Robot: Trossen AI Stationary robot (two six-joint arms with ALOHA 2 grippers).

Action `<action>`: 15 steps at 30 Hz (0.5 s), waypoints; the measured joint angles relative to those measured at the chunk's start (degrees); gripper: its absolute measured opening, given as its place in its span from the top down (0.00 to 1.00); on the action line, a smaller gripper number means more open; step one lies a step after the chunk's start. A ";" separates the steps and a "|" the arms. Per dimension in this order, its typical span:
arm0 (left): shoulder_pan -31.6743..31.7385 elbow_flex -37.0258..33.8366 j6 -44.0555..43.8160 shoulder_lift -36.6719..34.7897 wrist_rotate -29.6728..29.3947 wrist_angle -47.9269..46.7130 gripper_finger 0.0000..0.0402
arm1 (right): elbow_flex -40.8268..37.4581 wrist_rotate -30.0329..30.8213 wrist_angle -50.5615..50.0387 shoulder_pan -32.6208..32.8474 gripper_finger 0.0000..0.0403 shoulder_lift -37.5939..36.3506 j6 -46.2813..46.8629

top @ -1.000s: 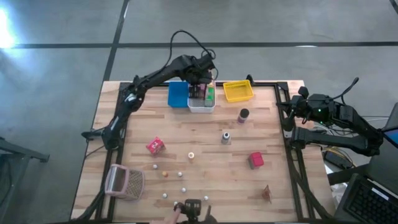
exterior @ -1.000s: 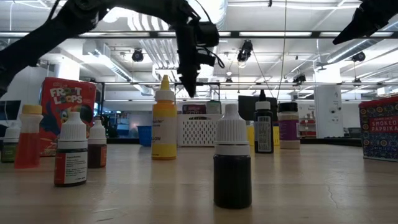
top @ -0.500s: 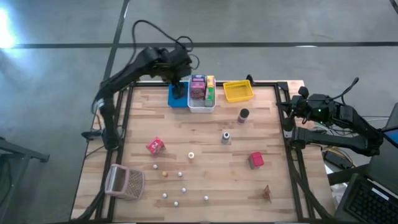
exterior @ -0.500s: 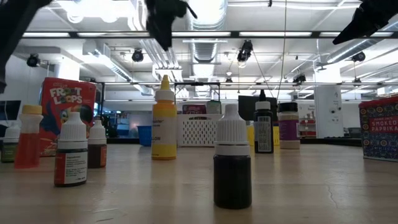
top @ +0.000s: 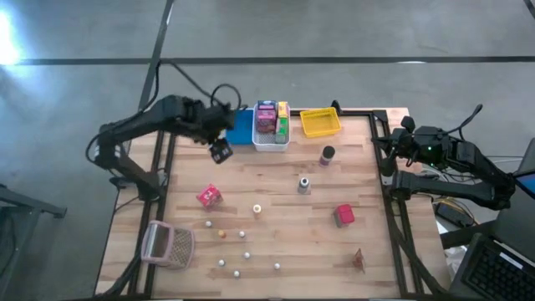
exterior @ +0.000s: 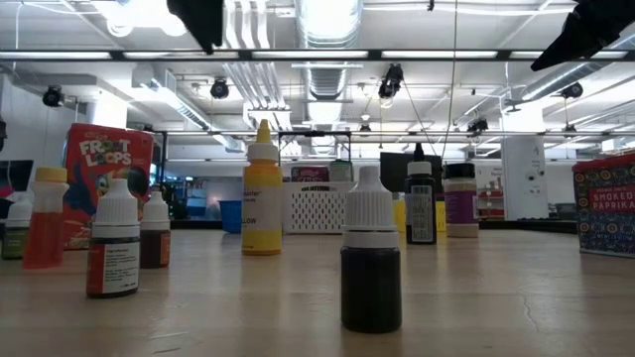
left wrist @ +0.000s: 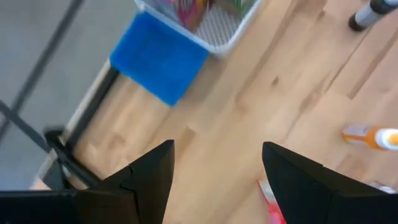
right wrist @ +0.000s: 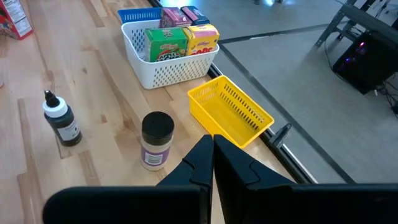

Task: Pick & Place Kitchen Items
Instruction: Put the red cereal box into the white bin

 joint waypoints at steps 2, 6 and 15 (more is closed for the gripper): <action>-2.09 -3.11 -3.59 -1.74 -0.08 0.01 0.38 | 0.02 0.00 -0.02 -0.02 0.98 0.00 -0.11; -5.96 -8.19 -8.43 -4.15 0.33 0.03 0.38 | 0.01 0.01 0.00 0.00 0.98 0.01 -0.11; -13.43 -13.76 -20.35 -5.71 0.56 0.06 0.38 | 0.02 0.00 -0.01 -0.01 0.98 0.01 -0.09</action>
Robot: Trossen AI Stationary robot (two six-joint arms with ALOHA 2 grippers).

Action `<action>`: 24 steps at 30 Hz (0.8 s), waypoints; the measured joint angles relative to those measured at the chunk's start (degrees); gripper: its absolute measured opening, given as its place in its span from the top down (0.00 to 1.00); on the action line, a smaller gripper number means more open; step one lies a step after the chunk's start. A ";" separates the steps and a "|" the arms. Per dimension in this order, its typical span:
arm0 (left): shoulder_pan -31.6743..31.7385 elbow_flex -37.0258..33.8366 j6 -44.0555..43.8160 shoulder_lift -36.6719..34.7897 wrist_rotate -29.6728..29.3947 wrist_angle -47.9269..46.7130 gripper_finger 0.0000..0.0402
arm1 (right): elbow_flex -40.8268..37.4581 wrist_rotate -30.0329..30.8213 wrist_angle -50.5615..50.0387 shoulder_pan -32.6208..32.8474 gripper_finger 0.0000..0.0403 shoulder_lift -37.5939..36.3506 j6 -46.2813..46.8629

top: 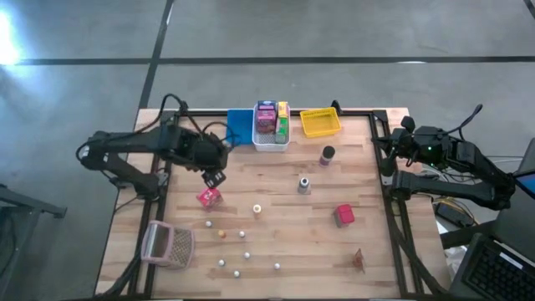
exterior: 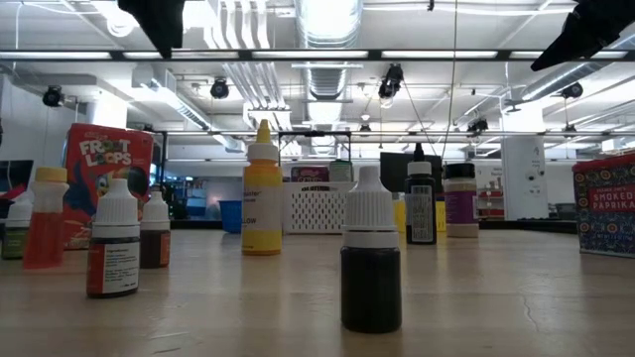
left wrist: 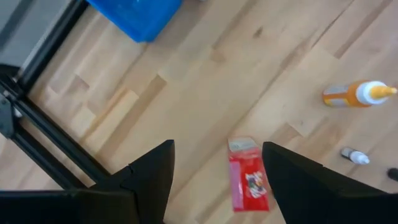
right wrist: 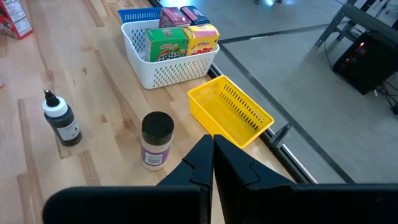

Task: Pick & Place Kitchen Items
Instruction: Put the red cereal box into the white bin

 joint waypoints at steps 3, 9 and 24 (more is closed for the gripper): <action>-1.70 -0.66 -3.29 0.31 0.71 -0.02 0.38 | 0.00 0.02 0.01 -0.01 0.98 -0.01 -0.02; -4.93 -3.12 -6.11 1.25 1.95 0.14 0.38 | -0.01 0.02 0.01 -0.02 0.98 0.00 0.05; -12.86 -15.83 -15.94 1.27 6.93 6.33 0.38 | 0.00 0.00 -0.01 -0.01 0.98 -0.01 -0.02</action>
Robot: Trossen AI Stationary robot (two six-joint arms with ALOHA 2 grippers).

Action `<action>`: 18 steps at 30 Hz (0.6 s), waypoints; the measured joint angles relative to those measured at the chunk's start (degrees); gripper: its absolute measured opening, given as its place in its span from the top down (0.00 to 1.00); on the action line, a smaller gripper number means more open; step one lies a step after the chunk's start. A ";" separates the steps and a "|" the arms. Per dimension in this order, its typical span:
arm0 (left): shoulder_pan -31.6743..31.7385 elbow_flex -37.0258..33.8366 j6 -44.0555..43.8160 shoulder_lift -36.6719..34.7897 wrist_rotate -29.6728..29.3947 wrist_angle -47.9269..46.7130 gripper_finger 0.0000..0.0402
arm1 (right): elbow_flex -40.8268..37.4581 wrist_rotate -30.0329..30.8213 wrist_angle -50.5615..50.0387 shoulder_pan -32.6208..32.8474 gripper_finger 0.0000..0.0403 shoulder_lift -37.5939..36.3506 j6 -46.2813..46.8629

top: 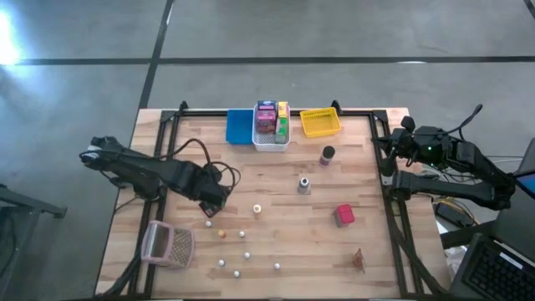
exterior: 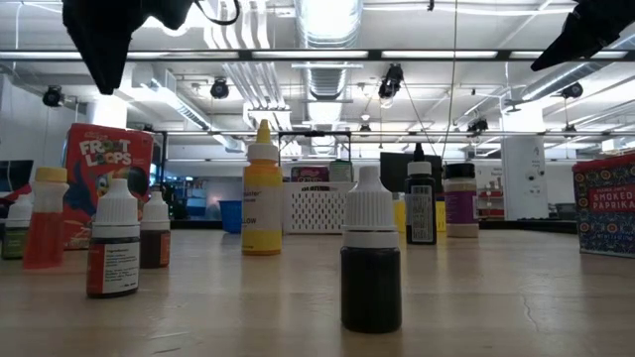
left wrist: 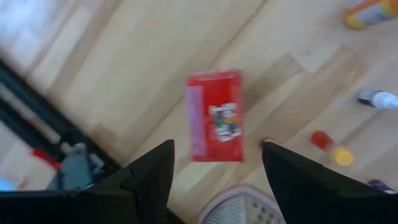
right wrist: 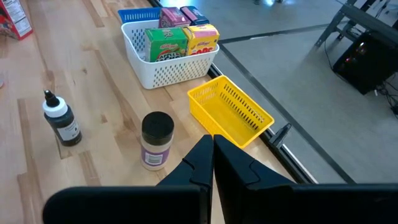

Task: Pick & Place Kitchen Items
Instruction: Put the red cereal box into the white bin

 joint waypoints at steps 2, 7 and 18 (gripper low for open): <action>-0.38 -1.09 -0.31 0.00 0.53 2.53 0.38 | 0.00 0.02 0.01 -0.01 0.98 0.00 0.09; -0.26 -3.09 -1.04 0.00 1.88 3.17 0.38 | 0.00 0.01 0.00 -0.01 0.98 0.00 0.11; -0.06 -6.58 -1.20 -0.16 1.31 5.51 0.37 | 0.00 0.00 0.01 0.01 0.98 0.00 0.03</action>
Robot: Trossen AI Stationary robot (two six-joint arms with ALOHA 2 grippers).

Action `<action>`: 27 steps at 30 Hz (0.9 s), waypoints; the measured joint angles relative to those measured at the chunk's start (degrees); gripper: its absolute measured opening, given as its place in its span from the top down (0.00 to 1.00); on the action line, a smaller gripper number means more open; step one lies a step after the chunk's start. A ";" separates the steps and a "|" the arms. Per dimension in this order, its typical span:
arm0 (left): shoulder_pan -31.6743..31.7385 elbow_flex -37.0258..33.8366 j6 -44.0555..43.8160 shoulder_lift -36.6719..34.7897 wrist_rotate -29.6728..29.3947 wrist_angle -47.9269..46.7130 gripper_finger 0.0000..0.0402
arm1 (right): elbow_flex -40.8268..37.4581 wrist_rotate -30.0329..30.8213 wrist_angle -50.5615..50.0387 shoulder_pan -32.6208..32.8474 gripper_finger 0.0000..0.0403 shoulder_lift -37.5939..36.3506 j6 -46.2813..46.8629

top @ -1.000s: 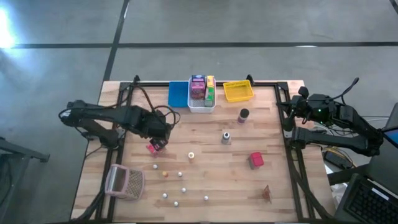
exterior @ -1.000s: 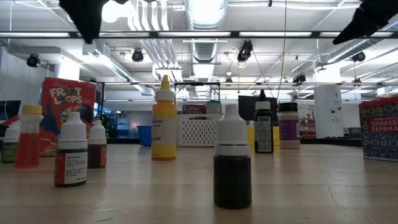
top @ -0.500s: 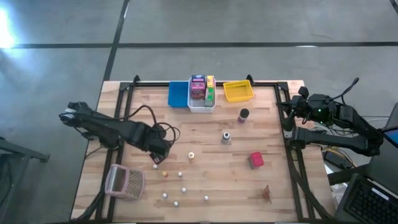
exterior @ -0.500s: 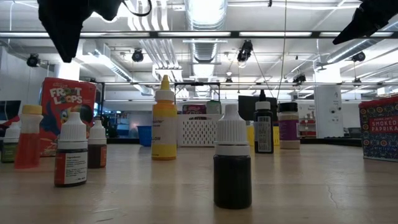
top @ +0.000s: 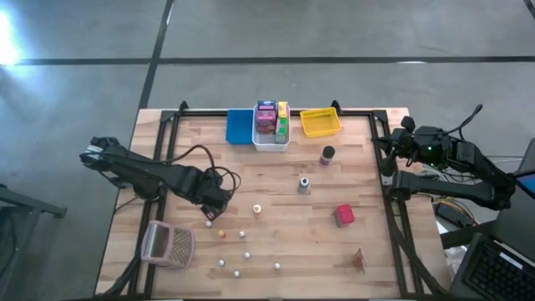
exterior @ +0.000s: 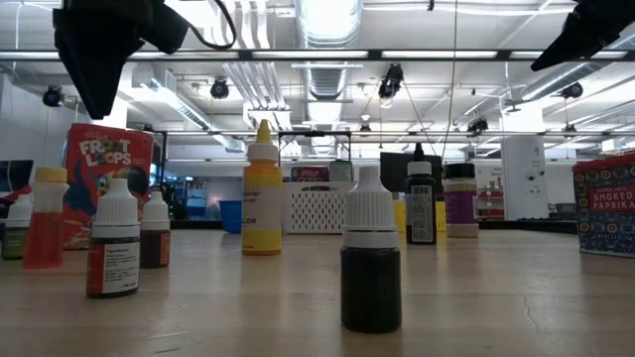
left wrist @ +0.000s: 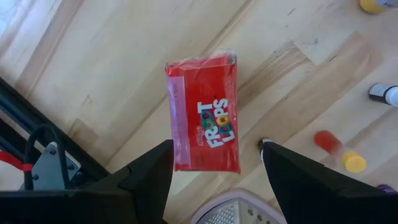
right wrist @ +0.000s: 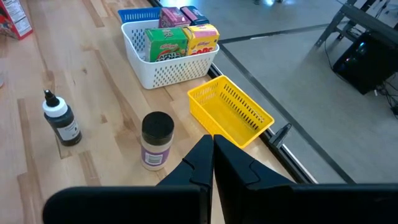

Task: Pick & Place Kitchen Items
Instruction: Put the red cereal box into the white bin

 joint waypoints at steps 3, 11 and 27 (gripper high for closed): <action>0.21 -0.80 0.02 -0.01 -0.09 0.68 0.37 | 0.00 0.00 0.00 -0.02 0.98 0.00 -0.03; 1.54 -5.56 1.64 -0.23 -0.53 5.51 0.37 | 0.00 0.02 0.00 -0.02 0.98 0.00 -0.01; 3.62 -5.44 4.44 -0.06 -0.88 7.09 0.37 | 0.00 0.02 0.00 -0.02 0.98 0.00 0.08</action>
